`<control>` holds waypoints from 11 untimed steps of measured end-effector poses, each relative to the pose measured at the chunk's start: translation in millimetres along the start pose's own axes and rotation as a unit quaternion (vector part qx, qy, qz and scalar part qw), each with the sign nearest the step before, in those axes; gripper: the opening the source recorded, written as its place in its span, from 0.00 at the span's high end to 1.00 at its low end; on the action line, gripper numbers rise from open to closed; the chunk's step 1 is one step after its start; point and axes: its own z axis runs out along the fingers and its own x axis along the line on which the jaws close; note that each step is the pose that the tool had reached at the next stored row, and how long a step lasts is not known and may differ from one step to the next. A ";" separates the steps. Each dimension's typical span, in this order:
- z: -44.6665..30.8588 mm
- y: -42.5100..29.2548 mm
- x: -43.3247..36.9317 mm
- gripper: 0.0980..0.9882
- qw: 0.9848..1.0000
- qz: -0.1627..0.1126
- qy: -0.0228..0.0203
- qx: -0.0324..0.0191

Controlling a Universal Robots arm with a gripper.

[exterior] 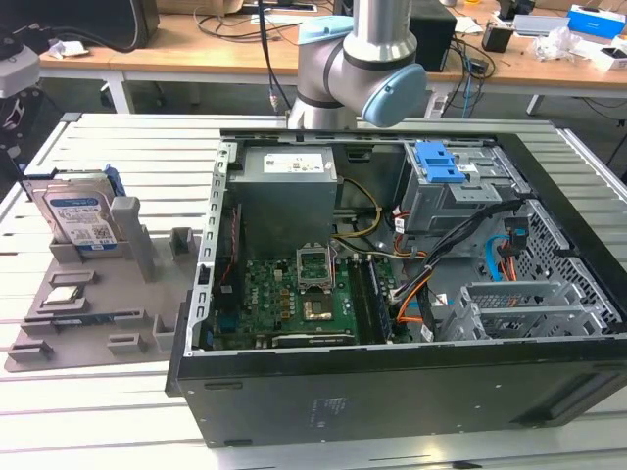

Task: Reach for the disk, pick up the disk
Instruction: 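Pick up the disk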

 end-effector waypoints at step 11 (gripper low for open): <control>0.0 0.1 0.0 0.99 0.998 -0.056 0.002 0.000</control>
